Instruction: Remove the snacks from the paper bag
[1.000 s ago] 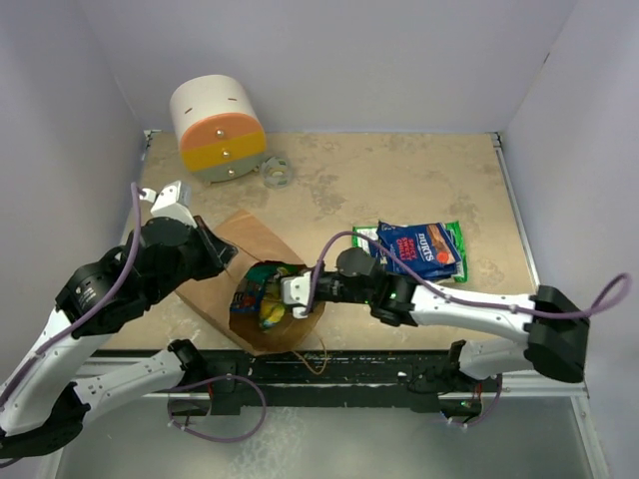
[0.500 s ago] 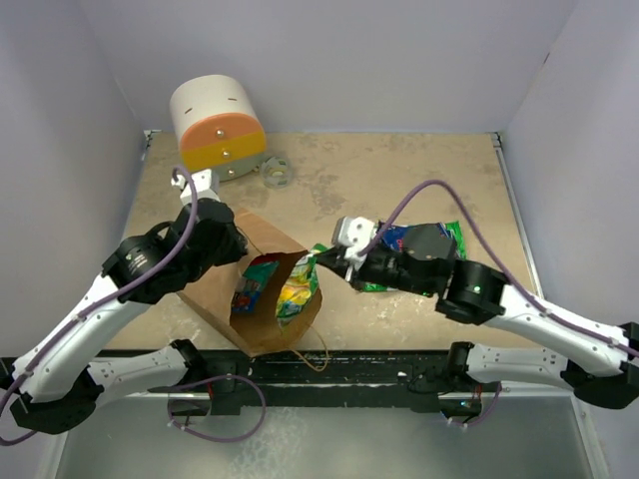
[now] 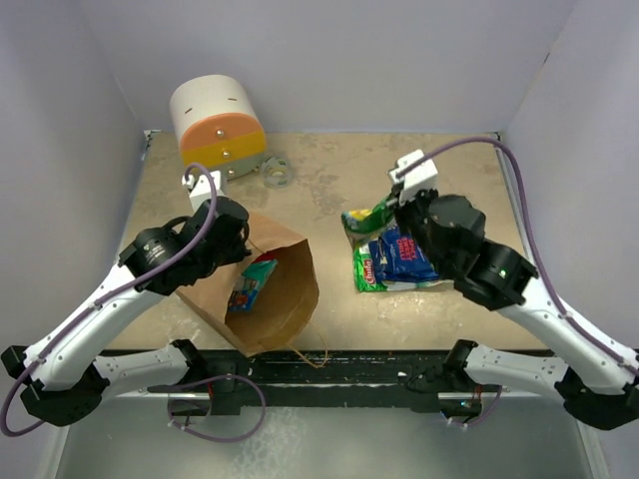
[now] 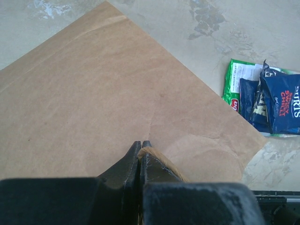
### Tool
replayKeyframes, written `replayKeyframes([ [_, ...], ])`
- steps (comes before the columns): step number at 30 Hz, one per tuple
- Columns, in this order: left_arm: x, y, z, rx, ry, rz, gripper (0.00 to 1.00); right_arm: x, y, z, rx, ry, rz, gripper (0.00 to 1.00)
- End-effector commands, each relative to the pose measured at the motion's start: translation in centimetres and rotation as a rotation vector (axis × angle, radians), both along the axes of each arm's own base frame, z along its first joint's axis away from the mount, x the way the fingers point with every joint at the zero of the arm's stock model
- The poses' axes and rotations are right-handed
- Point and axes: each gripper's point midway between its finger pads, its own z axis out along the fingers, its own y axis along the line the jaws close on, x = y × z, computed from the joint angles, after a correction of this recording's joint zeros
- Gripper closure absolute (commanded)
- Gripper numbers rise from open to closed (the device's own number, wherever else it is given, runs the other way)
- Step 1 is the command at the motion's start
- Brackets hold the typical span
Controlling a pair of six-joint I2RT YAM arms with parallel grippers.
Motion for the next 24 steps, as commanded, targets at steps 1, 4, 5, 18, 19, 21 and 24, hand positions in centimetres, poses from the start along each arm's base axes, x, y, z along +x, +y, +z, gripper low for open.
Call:
replayKeyframes([
  [1, 0.1, 0.5, 1.7, -0.018, -0.051, 0.002, 1.00, 4.4, -4.5, -1.8, -0.063, 0.022, -0.177, 1.00],
  [4, -0.1, 0.6, 2.1, -0.027, -0.060, 0.000, 1.00, 6.1, -6.5, -4.2, -0.095, 0.159, -0.262, 1.00],
  [5, -0.1, 0.7, 2.2, -0.028, -0.064, -0.004, 1.00, 6.4, -7.1, -4.8, -0.081, 0.199, -0.294, 1.00],
  [18, -0.8, 1.5, 2.8, -0.031, -0.079, -0.013, 1.00, 4.6, -8.8, -10.3, 0.047, 0.514, -0.419, 1.00],
  [19, -0.9, 1.5, 2.9, -0.032, -0.079, -0.014, 1.00, 4.2, -8.0, -10.8, 0.056, 0.559, -0.382, 1.00],
  [21, -0.9, 1.5, 2.8, -0.030, -0.077, -0.013, 1.00, 3.9, -7.8, -11.6, 0.057, 0.606, -0.384, 1.00],
  [24, -0.9, 1.4, 2.8, -0.033, -0.077, -0.020, 1.00, 4.0, -8.4, -12.5, 0.045, 0.621, -0.391, 1.00],
])
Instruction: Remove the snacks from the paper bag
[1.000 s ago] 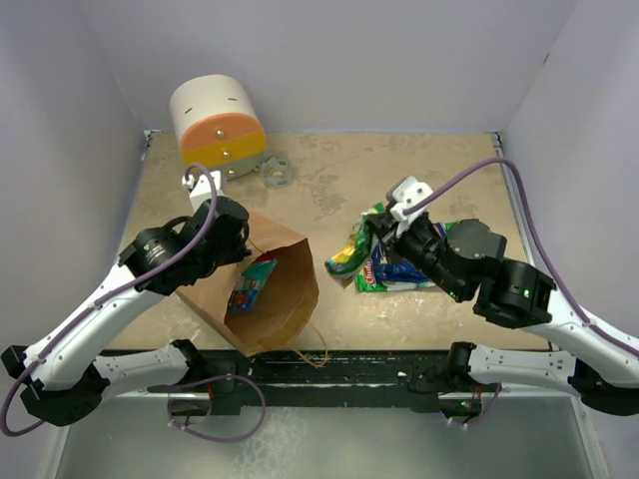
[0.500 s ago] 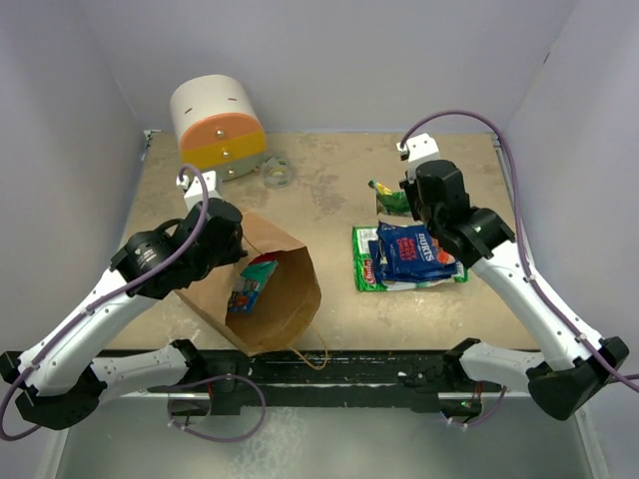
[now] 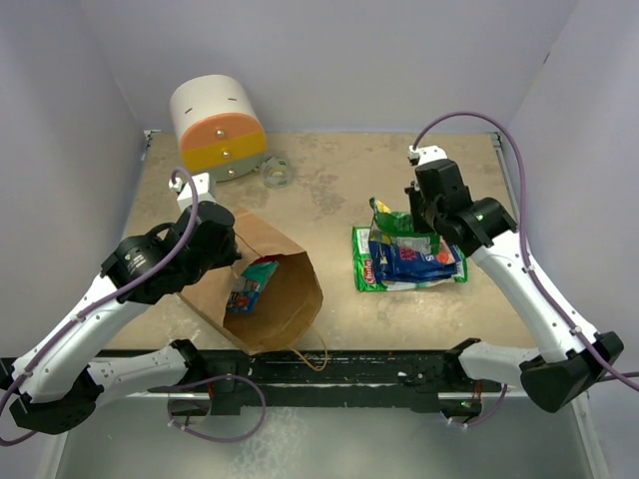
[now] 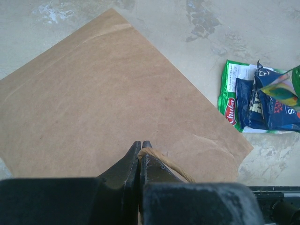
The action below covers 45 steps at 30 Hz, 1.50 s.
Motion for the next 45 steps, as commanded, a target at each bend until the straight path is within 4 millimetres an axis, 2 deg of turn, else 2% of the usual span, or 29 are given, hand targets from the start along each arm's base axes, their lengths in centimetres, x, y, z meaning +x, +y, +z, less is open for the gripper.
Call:
replayKeyframes([
  [1, 0.2, 0.2, 1.7, -0.016, -0.045, -0.008, 1.00, -0.5, -0.1, 0.4, 0.088, 0.037, -0.053, 1.00],
  [3, 0.1, 0.2, 1.7, -0.012, -0.044, -0.011, 1.00, -1.0, -0.1, 0.1, 0.126, 0.080, -0.081, 1.00],
  [6, 0.1, 0.4, 1.6, -0.010, -0.045, -0.006, 1.00, -1.5, 0.5, -1.5, 0.168, 0.161, -0.070, 1.00],
  [10, 0.2, 0.2, 1.5, -0.015, -0.045, -0.009, 1.00, -0.4, 0.2, -3.6, 0.249, 0.212, -0.086, 1.00],
  [15, 0.3, -0.1, 1.5, -0.016, -0.041, -0.018, 1.00, 1.9, -2.2, -6.7, 0.332, 0.238, -0.215, 1.00],
  [18, 0.2, -0.1, 1.6, -0.024, -0.040, -0.018, 1.00, 2.1, -3.7, -9.2, 0.315, 0.286, -0.257, 1.00],
  [21, -0.1, 0.3, 1.8, -0.026, -0.045, -0.012, 1.00, 2.2, -5.2, -10.9, 0.315, 0.316, -0.279, 1.00],
  [32, -0.8, 1.1, 3.3, -0.093, -0.095, 0.008, 1.00, 4.5, -9.6, -14.3, 0.280, 0.338, -0.359, 1.00],
  [40, -1.3, 1.4, 3.5, -0.126, -0.098, 0.015, 1.00, 5.6, -10.2, -15.7, 0.239, 0.355, -0.340, 1.00],
  [45, -1.6, 1.6, 3.6, -0.150, -0.107, 0.020, 1.00, 6.4, -9.8, -15.3, 0.264, 0.337, -0.325, 0.93],
])
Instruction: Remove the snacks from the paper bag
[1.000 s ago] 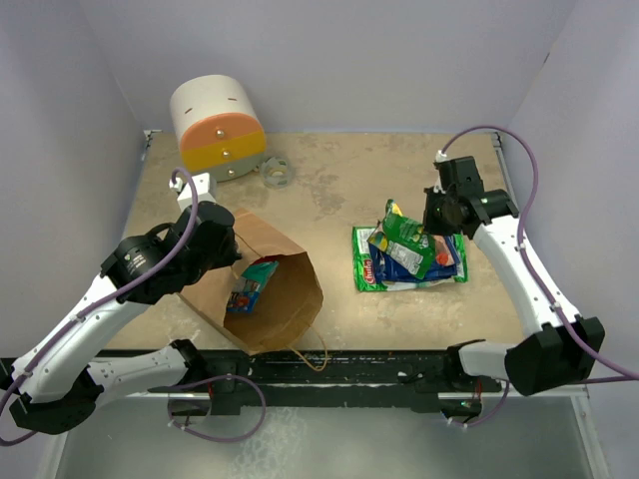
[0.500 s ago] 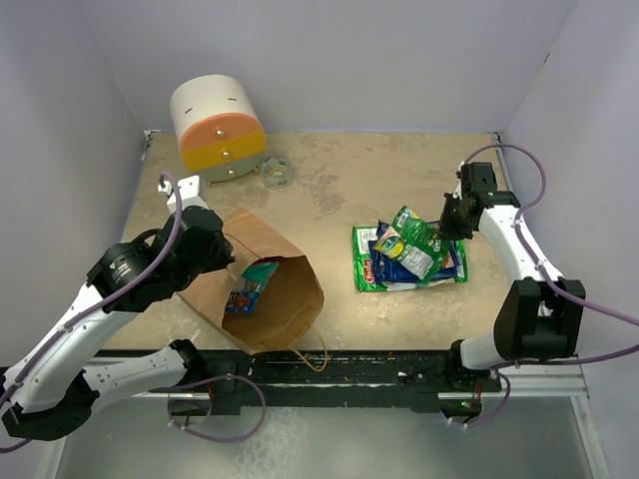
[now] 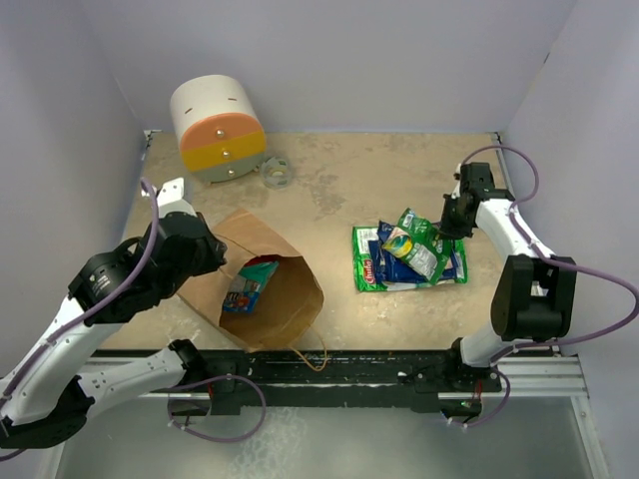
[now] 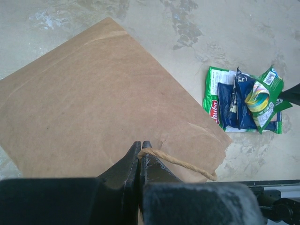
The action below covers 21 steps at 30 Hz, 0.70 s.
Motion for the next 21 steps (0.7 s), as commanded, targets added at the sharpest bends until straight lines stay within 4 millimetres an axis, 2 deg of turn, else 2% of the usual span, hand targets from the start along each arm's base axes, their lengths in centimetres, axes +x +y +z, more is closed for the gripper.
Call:
replayKeyframes([
  [1, 0.0, 0.2, 1.5, -0.069, -0.046, 0.025, 1.00, 2.0, 0.1, 1.7, 0.009, -0.081, 0.018, 0.92],
  [4, -0.2, 0.3, 1.5, -0.086, -0.050, 0.030, 1.00, 2.0, 0.3, 1.9, 0.014, -0.073, 0.029, 0.85],
  [7, -0.3, 0.3, 1.6, -0.102, -0.054, 0.027, 1.00, 1.7, 0.1, 3.3, 0.004, -0.088, 0.029, 0.75],
  [12, -0.5, 0.4, 1.9, -0.123, -0.067, 0.025, 1.00, 1.3, -1.4, 7.7, -0.084, -0.163, -0.001, 0.59],
  [14, -0.7, 0.4, 1.7, -0.134, -0.065, 0.024, 1.00, 1.4, -1.0, 9.8, -0.081, -0.226, 0.048, 0.55],
  [16, -0.8, 0.3, 1.2, -0.145, -0.051, 0.028, 1.00, 1.4, 0.9, 11.1, -0.011, -0.285, 0.128, 0.53],
  [17, -0.9, 0.1, 0.9, -0.154, -0.040, 0.028, 1.00, 1.3, 2.4, 11.5, 0.044, -0.306, 0.180, 0.52],
  [19, -1.0, -0.4, 0.4, -0.170, -0.018, 0.018, 1.00, 0.9, 7.1, 12.4, 0.159, -0.367, 0.323, 0.51],
  [21, -1.0, -0.9, 0.1, -0.183, -0.004, 0.010, 1.00, 0.1, 12.6, 14.2, 0.222, -0.476, 0.500, 0.50],
])
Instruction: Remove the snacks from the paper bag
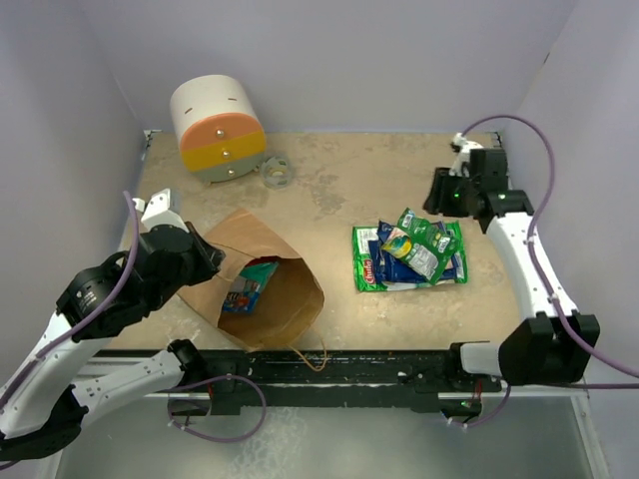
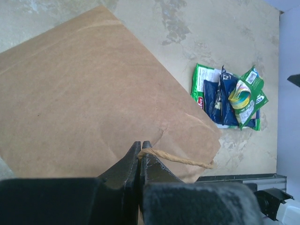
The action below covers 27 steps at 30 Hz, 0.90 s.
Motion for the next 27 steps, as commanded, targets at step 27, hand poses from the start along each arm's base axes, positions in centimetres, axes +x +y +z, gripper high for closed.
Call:
replayKeyframes([
  [27, -1.2, -1.5, 1.2, -0.172, 0.042, -0.007, 1.00, -20.3, 41.9, 0.0, -0.206, -1.159, 1.779, 0.45],
])
